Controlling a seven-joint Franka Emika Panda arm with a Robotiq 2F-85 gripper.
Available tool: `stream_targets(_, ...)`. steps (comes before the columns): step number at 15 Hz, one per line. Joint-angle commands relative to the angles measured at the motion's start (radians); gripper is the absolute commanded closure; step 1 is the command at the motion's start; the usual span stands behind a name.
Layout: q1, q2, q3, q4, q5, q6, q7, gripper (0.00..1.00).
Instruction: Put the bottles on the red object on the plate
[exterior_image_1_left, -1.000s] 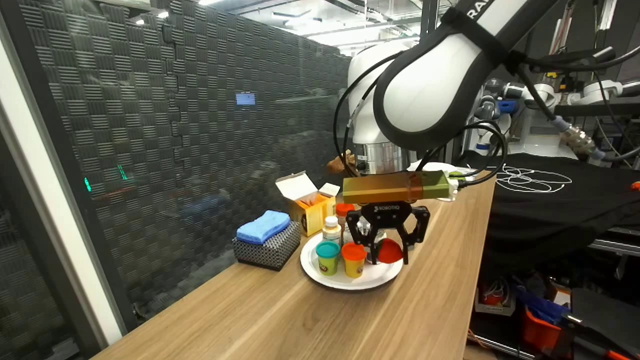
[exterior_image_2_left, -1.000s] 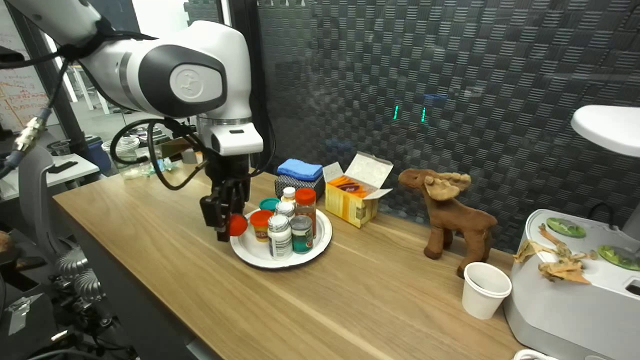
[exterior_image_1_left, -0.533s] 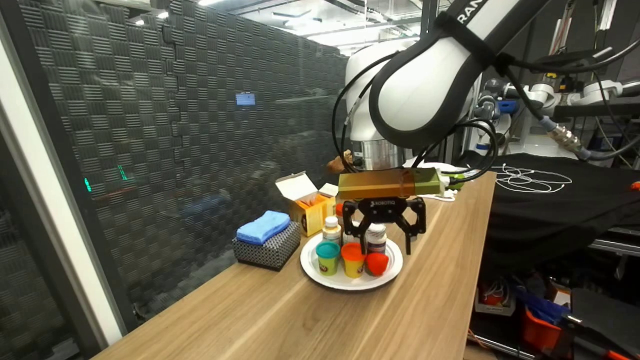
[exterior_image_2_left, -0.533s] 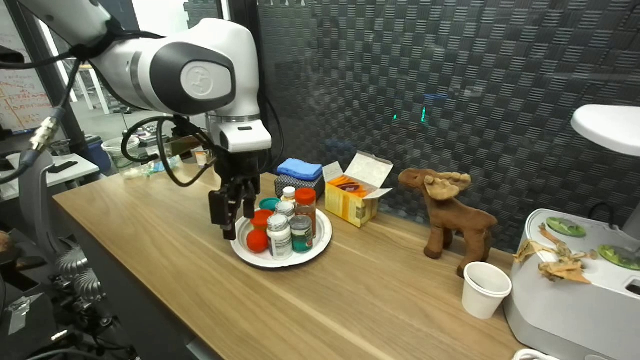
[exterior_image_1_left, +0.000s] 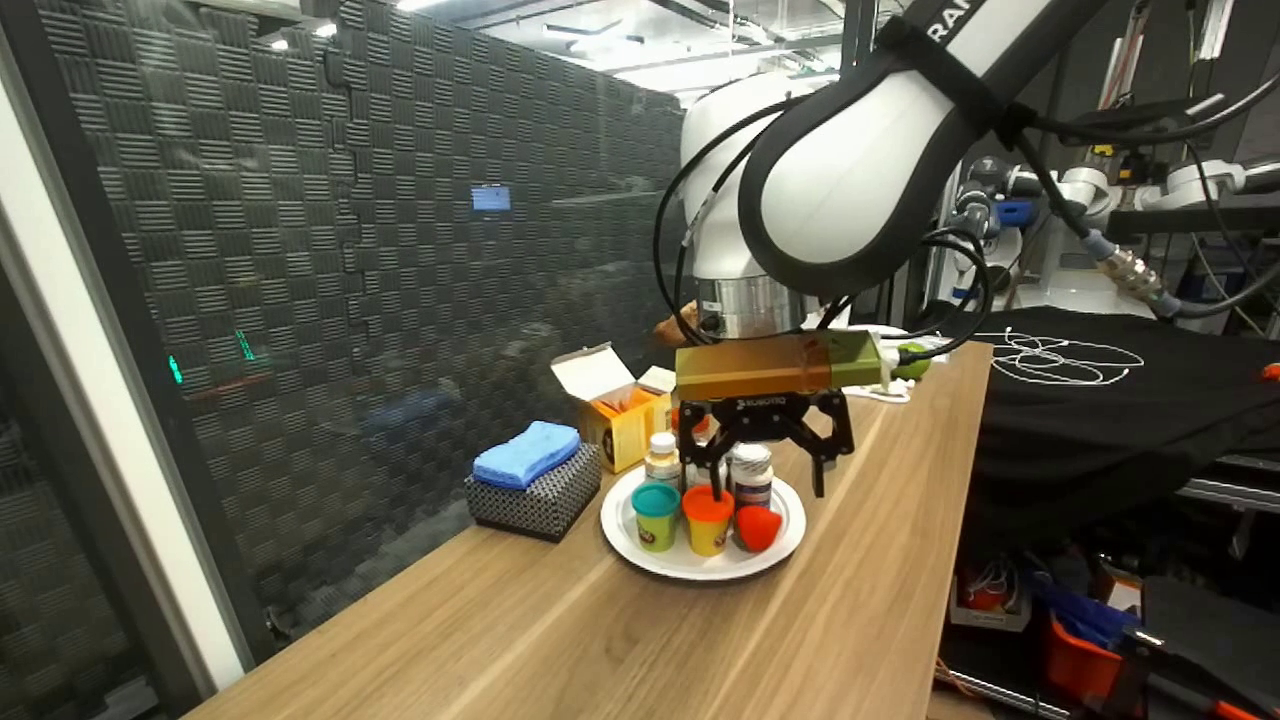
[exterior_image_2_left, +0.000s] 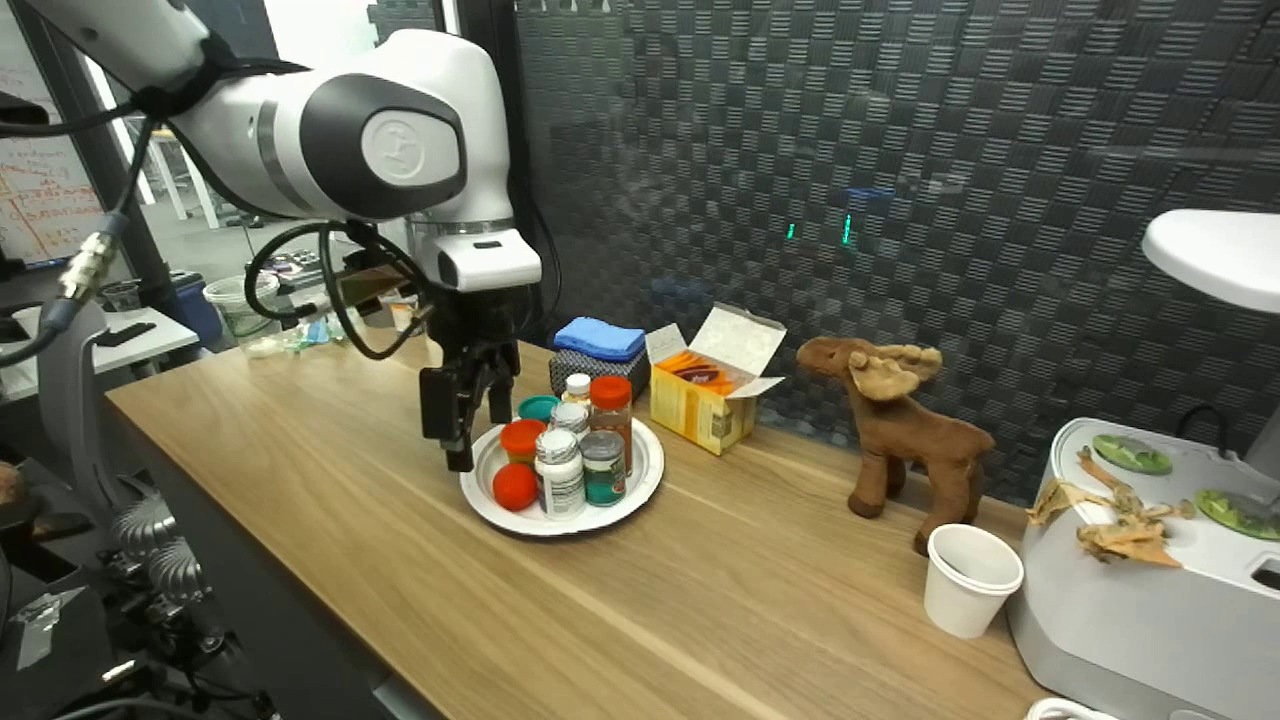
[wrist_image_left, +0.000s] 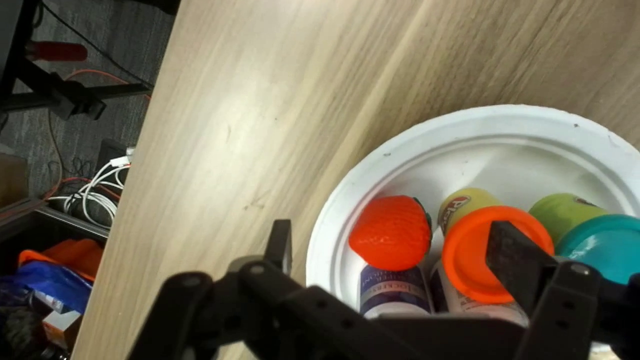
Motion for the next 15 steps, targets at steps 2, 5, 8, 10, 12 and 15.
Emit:
stream_targets(2, 0.023, -0.101, 0.040, 0.025, -0.055, -0.162, -0.119, 0.00)
stream_targets(5, 0.033, -0.158, 0.082, 0.071, -0.060, -0.303, -0.237, 0.00)
stream_targets(8, 0.037, -0.193, 0.120, 0.135, -0.046, -0.428, -0.387, 0.00)
stream_targets(10, 0.045, -0.195, 0.144, 0.182, -0.039, -0.501, -0.478, 0.00)
stream_targets(12, 0.056, -0.179, 0.168, 0.224, -0.044, -0.568, -0.555, 0.00)
stream_targets(15, 0.050, -0.191, 0.170, 0.193, -0.047, -0.537, -0.521, 0.00)
